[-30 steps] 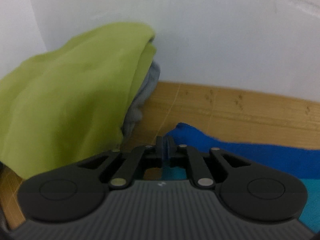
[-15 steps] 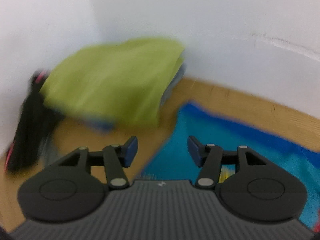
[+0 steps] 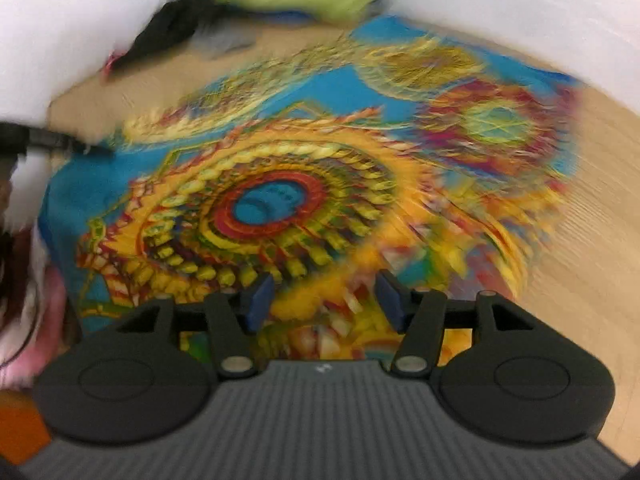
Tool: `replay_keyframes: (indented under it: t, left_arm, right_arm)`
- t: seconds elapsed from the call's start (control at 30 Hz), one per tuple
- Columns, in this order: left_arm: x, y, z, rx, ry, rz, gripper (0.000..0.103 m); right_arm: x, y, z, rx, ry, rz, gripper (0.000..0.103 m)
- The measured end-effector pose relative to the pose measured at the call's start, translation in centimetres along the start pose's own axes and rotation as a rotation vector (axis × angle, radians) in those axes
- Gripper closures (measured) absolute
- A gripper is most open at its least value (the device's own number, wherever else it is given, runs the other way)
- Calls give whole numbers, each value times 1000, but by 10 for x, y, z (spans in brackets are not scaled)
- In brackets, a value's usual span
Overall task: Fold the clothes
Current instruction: 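Move the right gripper to the folded scarf's blue edge and grasp it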
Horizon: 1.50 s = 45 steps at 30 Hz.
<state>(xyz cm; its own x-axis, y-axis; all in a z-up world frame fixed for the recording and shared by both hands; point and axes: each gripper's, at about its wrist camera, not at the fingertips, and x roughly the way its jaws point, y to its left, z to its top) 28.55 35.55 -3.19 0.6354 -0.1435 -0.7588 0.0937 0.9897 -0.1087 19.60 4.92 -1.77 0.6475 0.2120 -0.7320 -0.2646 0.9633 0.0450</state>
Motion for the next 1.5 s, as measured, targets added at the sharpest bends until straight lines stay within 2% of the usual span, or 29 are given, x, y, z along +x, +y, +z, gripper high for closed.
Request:
replay_keyframes:
  t: [0.13,0.23,0.4,0.47,0.57,0.83,0.9,0.97,1.03,1.07,1.1,1.13,1.17,1.27,1.33,1.43,1.5]
  left_arm:
    - [-10,1,-8,109,47,55,52]
    - [-25,12,-18,104,65,32,51]
    - [-46,42,-40,52,93,-58,50]
    - [-48,52,-48,49,120,-94,50]
    - [-54,60,-60,101,158,-135,50]
    - [-66,53,-95,167,247,-213,51]
    - [-71,43,-101,201,251,-236,51]
    - [-76,32,-106,238,256,-255,51]
    - [-80,23,-109,264,265,-277,51]
    - [-81,20,-111,274,268,-285,51]
    - [-81,16,-113,285,269,-289,51]
    - [-83,13,-113,295,266,-290,51]
    - [-86,9,-112,302,251,-292,51]
    - [-97,0,-103,316,188,-304,51]
    - [-101,-2,-92,310,151,-313,49]
    - [-97,-4,-81,296,138,-303,48]
    - [-89,-2,-81,282,158,-281,48]
  right_arm:
    - [-36,-5,-31,141,24,-124,42]
    - [-68,-9,-60,290,-12,-112,42]
    - [-103,7,-119,537,-21,-16,42]
    - [-108,25,-137,565,-20,-60,42]
    - [-105,48,-156,572,-24,-134,41]
    - [-64,61,-169,574,-112,-128,41]
    - [-57,58,-171,589,-140,-117,38]
    - [-51,55,-173,606,-170,-101,28]
    - [-48,55,-175,628,-198,-74,25]
    - [-46,55,-175,638,-200,-55,26]
    - [-44,55,-177,654,-193,-16,32]
    - [-41,54,-178,681,-181,36,69]
    - [-42,53,-180,726,-178,95,97]
    - [-72,61,-177,811,-273,174,98]
    - [-107,72,-172,816,-397,235,98]
    - [-102,76,-180,827,-328,127,98]
    - [-99,78,-186,833,-281,55,98]
